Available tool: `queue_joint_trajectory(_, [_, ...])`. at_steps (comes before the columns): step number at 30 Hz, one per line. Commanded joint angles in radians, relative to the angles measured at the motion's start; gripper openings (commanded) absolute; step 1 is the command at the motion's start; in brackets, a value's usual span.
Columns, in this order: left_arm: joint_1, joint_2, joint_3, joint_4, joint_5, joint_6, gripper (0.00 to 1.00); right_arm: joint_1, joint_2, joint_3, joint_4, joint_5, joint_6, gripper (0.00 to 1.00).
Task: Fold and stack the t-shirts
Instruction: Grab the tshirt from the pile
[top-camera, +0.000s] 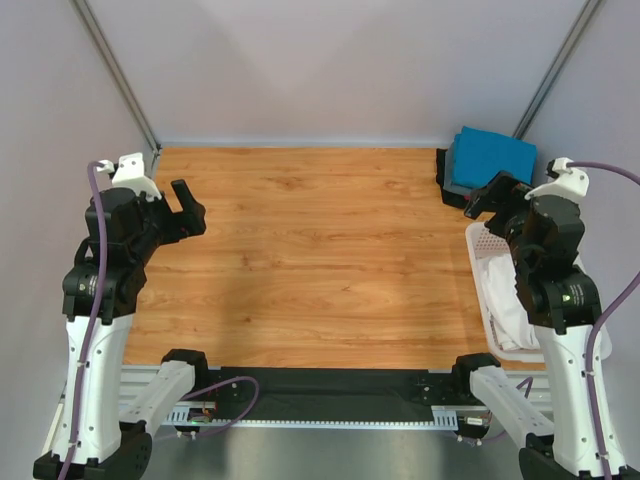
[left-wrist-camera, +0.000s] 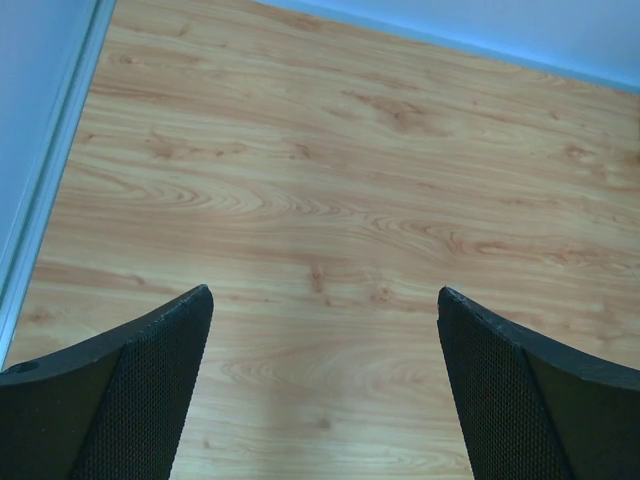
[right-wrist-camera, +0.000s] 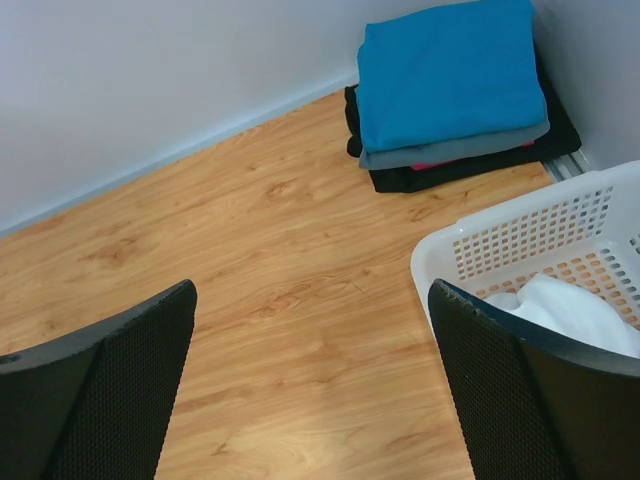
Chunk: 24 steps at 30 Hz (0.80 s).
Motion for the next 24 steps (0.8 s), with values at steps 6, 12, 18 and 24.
queue_joint_trajectory(6, [0.002,0.017,-0.002,0.032,0.053,-0.011,1.0,0.0,0.048,-0.04,-0.042,0.151,0.152,1.0])
queue_joint_trajectory(12, [0.002,0.037,-0.031,0.029,0.165,0.019,1.0,-0.055,0.193,0.027,-0.265,0.24,0.238,1.0])
queue_joint_trajectory(18, [0.002,0.103,-0.037,0.071,0.229,0.018,1.0,-0.303,0.252,0.003,-0.388,0.124,0.303,1.0])
queue_joint_trajectory(24, [0.004,0.193,0.015,0.045,0.272,0.035,1.0,-0.452,0.189,-0.203,-0.321,0.073,0.321,1.0])
